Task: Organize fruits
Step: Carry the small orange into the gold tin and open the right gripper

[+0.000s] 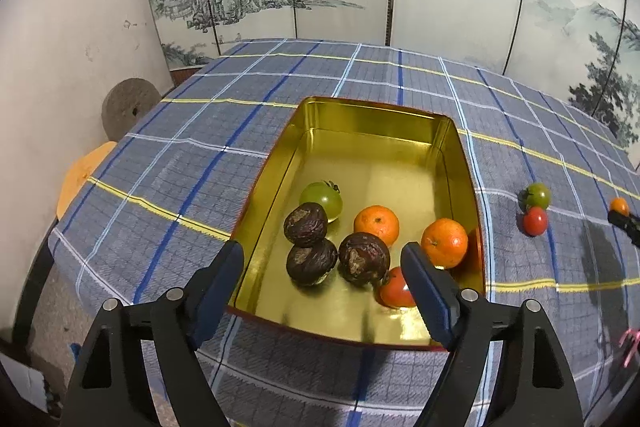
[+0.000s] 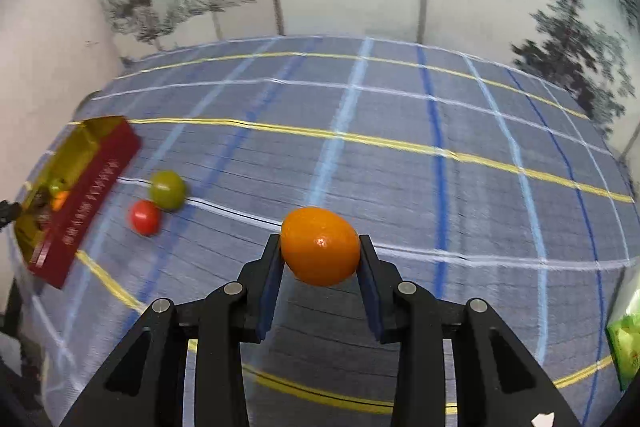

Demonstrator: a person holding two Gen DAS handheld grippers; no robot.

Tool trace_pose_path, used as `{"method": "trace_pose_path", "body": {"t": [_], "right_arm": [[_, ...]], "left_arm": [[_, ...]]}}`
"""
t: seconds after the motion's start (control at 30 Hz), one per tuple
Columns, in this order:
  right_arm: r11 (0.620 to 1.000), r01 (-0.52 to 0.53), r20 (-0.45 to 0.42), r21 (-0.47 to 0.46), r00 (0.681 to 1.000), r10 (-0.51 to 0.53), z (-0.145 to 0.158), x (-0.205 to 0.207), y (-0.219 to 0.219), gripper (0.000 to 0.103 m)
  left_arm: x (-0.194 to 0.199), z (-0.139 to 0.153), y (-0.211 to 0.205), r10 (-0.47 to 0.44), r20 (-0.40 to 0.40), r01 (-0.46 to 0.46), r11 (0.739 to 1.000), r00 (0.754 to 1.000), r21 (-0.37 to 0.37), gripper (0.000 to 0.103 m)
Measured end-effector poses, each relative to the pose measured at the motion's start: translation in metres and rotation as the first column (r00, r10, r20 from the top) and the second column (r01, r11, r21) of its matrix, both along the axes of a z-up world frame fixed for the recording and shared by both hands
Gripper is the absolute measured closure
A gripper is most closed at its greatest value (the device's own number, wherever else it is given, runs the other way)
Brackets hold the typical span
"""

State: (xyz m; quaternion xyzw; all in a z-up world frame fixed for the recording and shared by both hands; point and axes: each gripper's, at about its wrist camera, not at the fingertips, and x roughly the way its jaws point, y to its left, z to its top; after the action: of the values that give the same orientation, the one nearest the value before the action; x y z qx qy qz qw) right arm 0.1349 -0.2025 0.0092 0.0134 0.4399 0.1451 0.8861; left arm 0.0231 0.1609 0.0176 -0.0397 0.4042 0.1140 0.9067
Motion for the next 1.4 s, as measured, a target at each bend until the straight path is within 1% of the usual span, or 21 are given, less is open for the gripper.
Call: {"method": "trace_pose_path", "body": {"t": [0.07,0.2,0.4,0.53,0.77,1.0,1.03,1.13,1.27,1.4], "right_arm": [[0.999,-0.046,0.015,0.014,0.999,0.046,0.008,-0.002,0.020,0.069],[0.991,-0.128,0.036,0.027,0.991,0.127,0.021,-0.006,0.056,0.069],[0.964,-0.258,0.073,0.056,0.964,0.254,0.038,-0.018,0.118,0.069],[0.944,-0.321,0.082,0.081,0.946,0.315,0.042,-0.022,0.156,0.069],[0.902,-0.428,0.081,0.059,0.903,0.423,0.039,-0.030,0.216,0.069],[0.869,-0.494,0.064,0.032,0.869,0.492,0.031,-0.033,0.255,0.069],[0.861,-0.508,0.063,0.019,0.860,0.506,0.030,-0.033,0.261,0.069],[0.850,-0.526,0.064,-0.007,0.848,0.526,0.027,-0.033,0.273,0.069],[0.844,-0.536,0.057,-0.024,0.842,0.536,0.022,-0.031,0.284,0.069],[0.844,-0.535,0.051,-0.035,0.843,0.536,0.018,-0.029,0.289,0.069]], "left_arm": [[-0.002,0.000,0.001,0.000,-0.001,0.000,1.000,1.000,0.005,0.022],[-0.008,0.001,0.007,0.018,0.001,-0.018,1.000,1.000,-0.013,0.022],[-0.015,0.003,0.018,0.054,-0.003,-0.054,0.998,0.999,-0.020,0.022],[-0.018,0.002,0.026,0.075,-0.008,-0.075,0.997,0.997,-0.025,0.022],[-0.027,0.000,0.041,0.110,-0.019,-0.111,0.993,0.994,-0.032,0.022],[-0.035,-0.004,0.059,0.142,-0.028,-0.143,0.989,0.990,-0.034,0.022],[-0.036,-0.004,0.061,0.144,-0.027,-0.145,0.989,0.989,-0.031,0.022],[-0.038,-0.003,0.065,0.151,-0.024,-0.152,0.988,0.988,-0.029,0.022],[-0.041,-0.004,0.070,0.157,-0.025,-0.158,0.987,0.987,-0.032,0.022],[-0.042,-0.005,0.073,0.160,-0.029,-0.161,0.986,0.987,-0.041,0.022]]}}
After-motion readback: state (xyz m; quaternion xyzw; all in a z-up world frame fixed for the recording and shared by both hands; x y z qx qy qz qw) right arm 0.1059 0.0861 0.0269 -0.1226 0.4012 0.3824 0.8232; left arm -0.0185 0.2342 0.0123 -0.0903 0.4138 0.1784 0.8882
